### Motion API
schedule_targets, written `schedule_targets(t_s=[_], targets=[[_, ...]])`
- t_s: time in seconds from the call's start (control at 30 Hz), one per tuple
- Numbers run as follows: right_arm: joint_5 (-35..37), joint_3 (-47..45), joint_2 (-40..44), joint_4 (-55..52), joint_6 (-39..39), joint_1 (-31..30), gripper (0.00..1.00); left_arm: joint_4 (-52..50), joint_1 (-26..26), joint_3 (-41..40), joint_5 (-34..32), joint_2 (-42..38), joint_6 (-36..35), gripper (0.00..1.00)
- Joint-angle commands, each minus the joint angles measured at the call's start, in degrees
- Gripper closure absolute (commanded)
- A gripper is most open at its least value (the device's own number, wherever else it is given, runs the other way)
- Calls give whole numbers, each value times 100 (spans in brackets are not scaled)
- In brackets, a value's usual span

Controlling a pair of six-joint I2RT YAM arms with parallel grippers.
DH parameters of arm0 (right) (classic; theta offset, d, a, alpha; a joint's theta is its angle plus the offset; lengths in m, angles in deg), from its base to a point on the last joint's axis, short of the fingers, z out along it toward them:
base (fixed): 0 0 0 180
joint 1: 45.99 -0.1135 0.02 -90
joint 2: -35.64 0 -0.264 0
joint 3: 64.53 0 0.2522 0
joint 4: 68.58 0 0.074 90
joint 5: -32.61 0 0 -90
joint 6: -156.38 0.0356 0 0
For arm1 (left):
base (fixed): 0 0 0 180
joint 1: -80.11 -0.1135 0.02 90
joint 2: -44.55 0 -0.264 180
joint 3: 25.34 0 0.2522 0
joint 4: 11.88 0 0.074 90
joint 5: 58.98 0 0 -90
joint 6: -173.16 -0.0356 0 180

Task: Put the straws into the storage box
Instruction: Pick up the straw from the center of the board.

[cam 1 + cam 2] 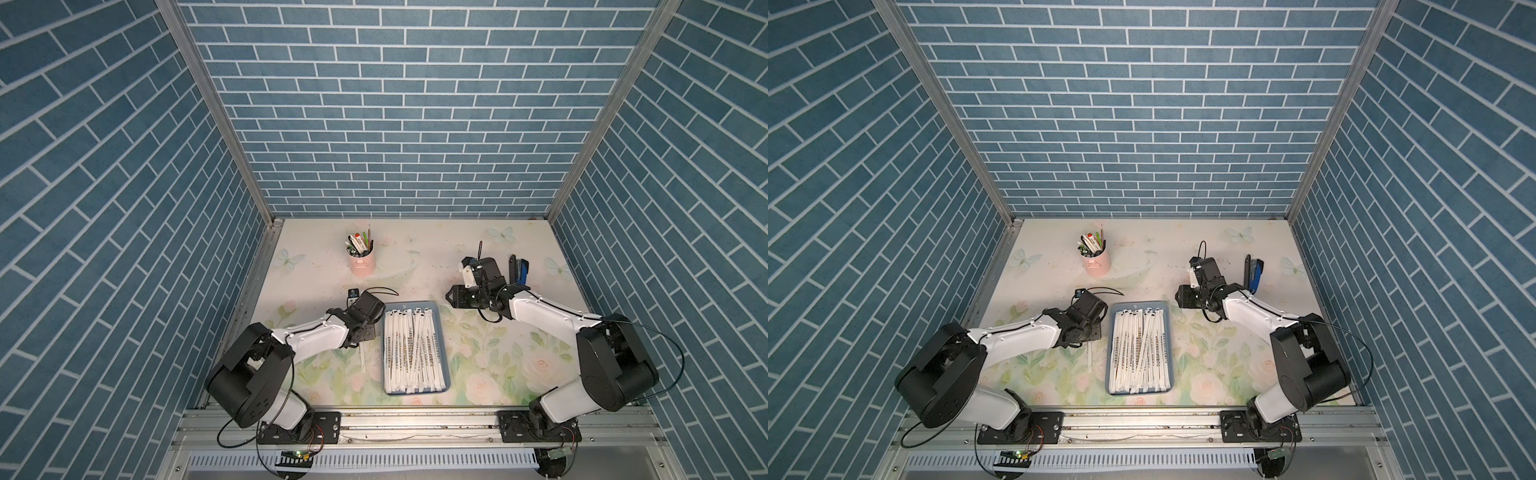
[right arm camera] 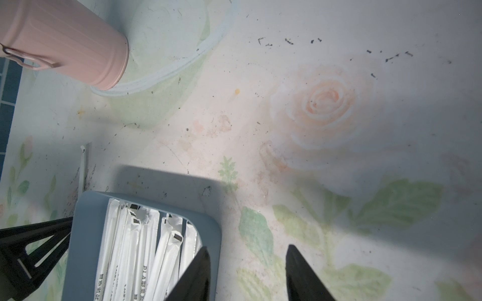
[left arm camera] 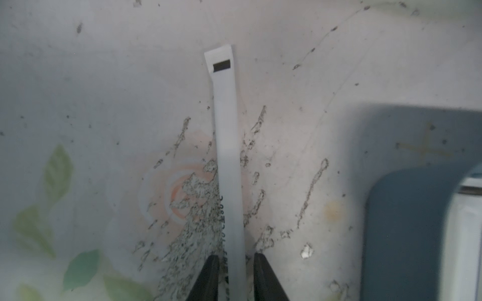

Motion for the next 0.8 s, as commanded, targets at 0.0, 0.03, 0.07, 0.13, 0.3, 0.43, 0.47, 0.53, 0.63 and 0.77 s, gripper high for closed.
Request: schedule_targets(t_s=[0.0, 0.03, 0.07, 0.13, 0.3, 0.43, 0.47, 0.53, 0.63, 0.77], targets=[[22, 23, -43, -23, 50, -25, 52, 40, -56, -46, -6, 101, -96, 74], [30, 25, -43, -23, 50, -27, 52, 62, -56, -59, -6, 111, -92, 76], [32, 23, -48, -23, 50, -28, 52, 78, -61, -82, -6, 129, -89, 77], [33, 36, -51, -23, 50, -32, 52, 130, -65, -136, -4, 156, -68, 83], [35, 14, -52, -6, 58, -27, 52, -41, -58, -122, -67, -11, 48, 96], [39, -3, -51, 13, 59, -27, 52, -459, -58, 53, -332, -429, 127, 98], [34, -5, -53, 19, 59, -27, 52, -614, -58, 148, -410, -571, 157, 98], [31, -4, -48, 21, 59, -26, 52, -874, -56, 337, -490, -853, 221, 99], [38, 0, -52, 21, 59, -25, 52, -1131, 49, 687, -458, -1278, 401, 100], [92, 31, -68, 21, 50, -26, 52, -737, 744, 1100, -332, -1325, 920, 100]])
